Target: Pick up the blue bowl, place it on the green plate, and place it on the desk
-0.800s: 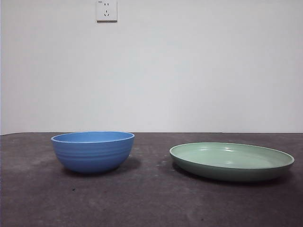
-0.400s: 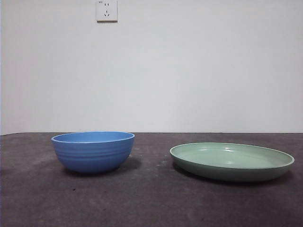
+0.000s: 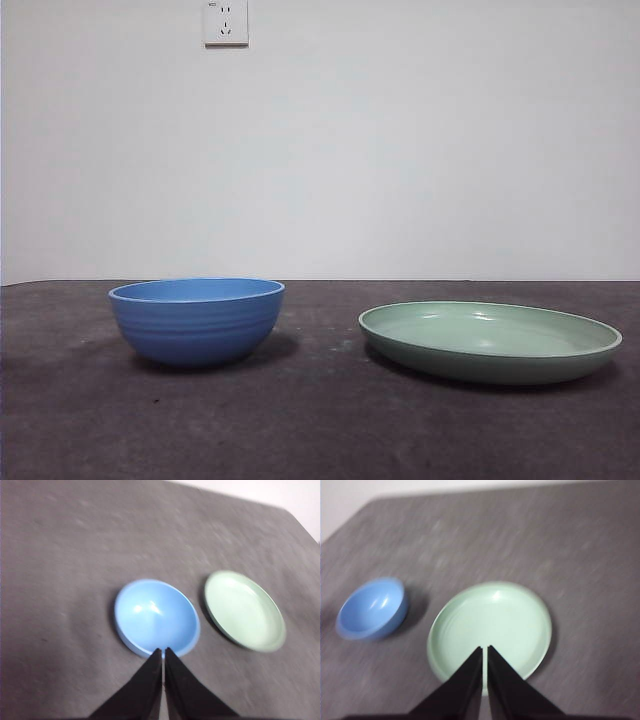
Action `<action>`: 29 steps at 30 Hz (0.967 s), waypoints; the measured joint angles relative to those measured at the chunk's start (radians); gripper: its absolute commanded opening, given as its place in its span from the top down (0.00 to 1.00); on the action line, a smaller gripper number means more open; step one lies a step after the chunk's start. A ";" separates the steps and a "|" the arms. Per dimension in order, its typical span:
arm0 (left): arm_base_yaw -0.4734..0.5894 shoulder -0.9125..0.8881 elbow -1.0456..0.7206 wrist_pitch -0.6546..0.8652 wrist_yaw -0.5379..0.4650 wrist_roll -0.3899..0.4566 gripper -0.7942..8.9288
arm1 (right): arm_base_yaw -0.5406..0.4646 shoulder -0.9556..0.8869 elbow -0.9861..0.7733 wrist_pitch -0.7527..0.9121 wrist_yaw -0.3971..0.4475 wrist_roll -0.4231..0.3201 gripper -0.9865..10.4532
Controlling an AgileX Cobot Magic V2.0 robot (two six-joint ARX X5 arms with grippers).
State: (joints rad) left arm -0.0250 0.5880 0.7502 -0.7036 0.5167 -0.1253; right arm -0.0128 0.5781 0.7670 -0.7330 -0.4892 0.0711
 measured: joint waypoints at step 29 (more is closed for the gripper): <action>-0.122 0.101 0.055 -0.129 0.111 0.117 0.50 | 0.172 0.171 0.140 -0.256 -0.039 -0.164 0.56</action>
State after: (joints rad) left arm -0.1467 0.6888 0.8051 -0.8330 0.6273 -0.0086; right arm 0.1593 0.7494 0.9066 -0.9894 -0.5282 -0.0933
